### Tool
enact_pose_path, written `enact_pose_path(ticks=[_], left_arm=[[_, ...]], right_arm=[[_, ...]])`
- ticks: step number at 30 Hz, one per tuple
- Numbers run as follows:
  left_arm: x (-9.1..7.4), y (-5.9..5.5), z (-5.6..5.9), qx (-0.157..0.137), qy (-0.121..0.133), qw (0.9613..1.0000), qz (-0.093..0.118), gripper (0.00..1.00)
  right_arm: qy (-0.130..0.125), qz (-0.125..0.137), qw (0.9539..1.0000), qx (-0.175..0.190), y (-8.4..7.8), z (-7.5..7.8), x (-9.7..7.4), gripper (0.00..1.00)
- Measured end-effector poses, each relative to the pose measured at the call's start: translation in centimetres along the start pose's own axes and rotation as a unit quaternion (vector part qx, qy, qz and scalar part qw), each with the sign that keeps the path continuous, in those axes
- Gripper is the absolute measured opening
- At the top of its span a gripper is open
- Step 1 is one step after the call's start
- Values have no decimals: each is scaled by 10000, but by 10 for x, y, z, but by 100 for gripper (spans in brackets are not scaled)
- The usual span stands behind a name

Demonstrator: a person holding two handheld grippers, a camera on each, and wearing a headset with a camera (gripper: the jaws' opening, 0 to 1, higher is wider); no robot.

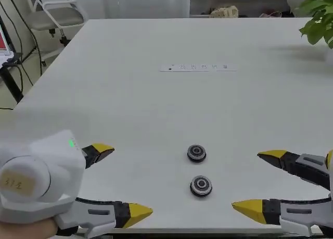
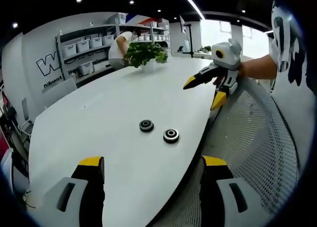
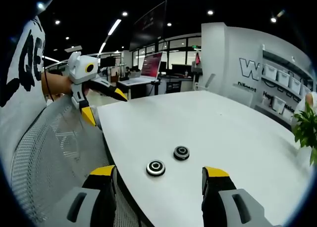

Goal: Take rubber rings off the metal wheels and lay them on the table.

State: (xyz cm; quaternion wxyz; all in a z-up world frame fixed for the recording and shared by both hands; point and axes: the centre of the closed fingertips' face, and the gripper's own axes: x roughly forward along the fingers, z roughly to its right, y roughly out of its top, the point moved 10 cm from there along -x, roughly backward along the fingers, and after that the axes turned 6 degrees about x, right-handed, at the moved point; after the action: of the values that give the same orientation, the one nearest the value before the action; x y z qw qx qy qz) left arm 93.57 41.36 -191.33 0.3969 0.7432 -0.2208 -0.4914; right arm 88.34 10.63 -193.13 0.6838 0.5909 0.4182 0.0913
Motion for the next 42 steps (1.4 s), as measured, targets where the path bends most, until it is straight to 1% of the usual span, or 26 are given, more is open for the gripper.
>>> enact_pose_path(ticks=[12, 18, 22, 25, 28, 33, 42], left_arm=[[0, 4, -2, -65, -36, 9999, 105, 77], [-1, 5, -3, -94, -56, 9999, 119, 77], [-1, 6, -4, -186, -85, 9997, 160, 77], [-2, 7, -7, -300, -109, 9993, 212, 76], [-2, 8, -9, -266, -90, 9994, 224, 77], [0, 8, -16, -259, -87, 9994, 230, 77], [5, 12, -29, -108, -67, 9996, 262, 77]], right_arm=[[21, 90, 9999, 77, 5, -1, -2, 69], [79, 133, 9999, 37, 8, 1, -1, 71], [119, 141, 9998, 36, 9, 4, -1, 71], [156, 249, 9995, 103, 12, 8, 0, 71], [169, 322, 9992, 162, 14, 11, 1, 70], [221, 305, 9992, 116, 16, 16, 5, 71], [235, 294, 9993, -76, 23, 28, 11, 69]])
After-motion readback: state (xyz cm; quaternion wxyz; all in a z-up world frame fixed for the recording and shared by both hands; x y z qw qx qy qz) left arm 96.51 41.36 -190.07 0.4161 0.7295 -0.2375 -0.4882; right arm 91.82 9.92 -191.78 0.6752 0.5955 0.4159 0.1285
